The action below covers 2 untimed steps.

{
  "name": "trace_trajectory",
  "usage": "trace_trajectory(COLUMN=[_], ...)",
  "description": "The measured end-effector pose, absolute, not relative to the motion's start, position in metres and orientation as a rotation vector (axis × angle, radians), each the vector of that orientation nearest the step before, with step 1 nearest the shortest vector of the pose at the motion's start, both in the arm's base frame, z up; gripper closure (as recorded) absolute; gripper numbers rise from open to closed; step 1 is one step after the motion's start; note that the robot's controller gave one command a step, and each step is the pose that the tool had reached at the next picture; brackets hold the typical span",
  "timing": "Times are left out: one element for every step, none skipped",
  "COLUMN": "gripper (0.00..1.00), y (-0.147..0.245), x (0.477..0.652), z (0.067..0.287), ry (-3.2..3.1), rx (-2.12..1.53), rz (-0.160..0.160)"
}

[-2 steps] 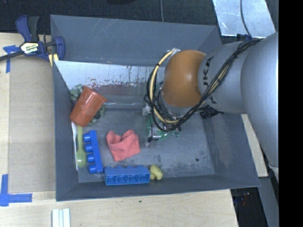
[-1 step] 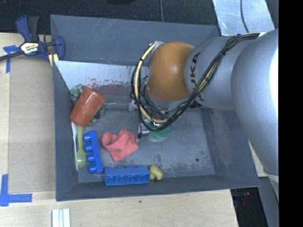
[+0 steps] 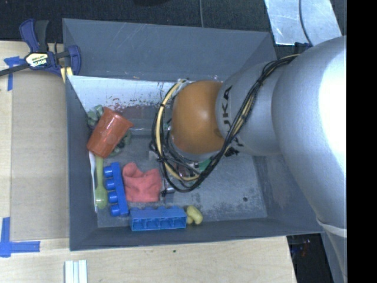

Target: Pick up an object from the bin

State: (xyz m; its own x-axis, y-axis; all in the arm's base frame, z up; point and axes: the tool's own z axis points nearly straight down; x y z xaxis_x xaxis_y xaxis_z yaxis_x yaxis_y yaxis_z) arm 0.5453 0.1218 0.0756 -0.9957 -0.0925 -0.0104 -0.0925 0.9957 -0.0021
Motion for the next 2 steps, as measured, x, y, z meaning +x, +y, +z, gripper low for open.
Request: trace_trajectory(gripper=[1.00,1.00], y=[0.1259,0.1259], x=[0.5390,0.5390], z=[0.0707,0.0708], ry=[3.108,3.108], rx=[-0.124,-0.124], rz=[-0.004,-0.004])
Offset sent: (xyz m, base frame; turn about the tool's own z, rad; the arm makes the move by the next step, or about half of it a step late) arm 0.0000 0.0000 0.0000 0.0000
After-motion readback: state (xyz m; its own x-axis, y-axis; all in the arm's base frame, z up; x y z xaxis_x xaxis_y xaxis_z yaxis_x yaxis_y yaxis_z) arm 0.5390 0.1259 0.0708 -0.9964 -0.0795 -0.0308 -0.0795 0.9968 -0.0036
